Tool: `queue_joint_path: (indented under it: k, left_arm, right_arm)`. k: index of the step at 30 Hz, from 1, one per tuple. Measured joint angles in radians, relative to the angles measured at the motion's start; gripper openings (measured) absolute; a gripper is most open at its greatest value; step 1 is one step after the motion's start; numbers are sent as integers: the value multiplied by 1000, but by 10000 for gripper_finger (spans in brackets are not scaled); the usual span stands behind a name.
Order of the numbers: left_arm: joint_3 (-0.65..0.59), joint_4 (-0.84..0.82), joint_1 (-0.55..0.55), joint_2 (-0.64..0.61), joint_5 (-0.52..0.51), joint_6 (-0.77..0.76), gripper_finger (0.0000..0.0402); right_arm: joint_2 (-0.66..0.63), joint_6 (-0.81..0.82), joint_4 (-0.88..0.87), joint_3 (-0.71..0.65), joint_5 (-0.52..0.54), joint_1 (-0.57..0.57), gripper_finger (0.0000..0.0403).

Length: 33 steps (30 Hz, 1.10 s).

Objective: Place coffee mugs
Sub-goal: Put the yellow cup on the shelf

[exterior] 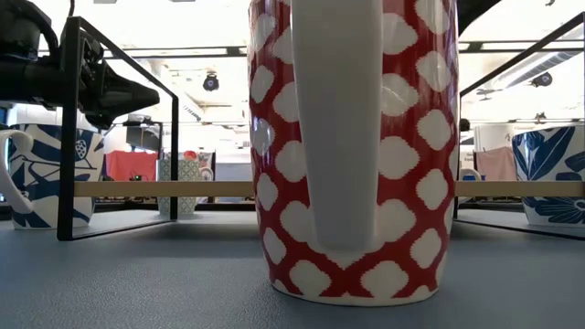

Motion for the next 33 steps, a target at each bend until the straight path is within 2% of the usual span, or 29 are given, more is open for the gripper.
queue_joint_path:
  k: [5, 11, 18, 22, 33]
  left_arm:
    - [0, 0, 0, 0, 0, 0, 78]
    - [0, 0, 0, 0, 0, 0, 78]
    - [0, 0, 0, 0, 0, 0, 78]
    - [0, 0, 0, 0, 0, 0, 78]
    - [0, 2, 0, 0, 0, 0, 78]
  right_arm:
    - [60, -62, 0, 0, 0, 0, 101]
    - [91, -110, -1, -1, -61, 0, 19]
    - [63, -184, -6, 14, -134, 27, 13]
    - [39, -249, -8, 65, -136, 70, 13]
    - [33, -535, -110, 214, -259, 254, 13]
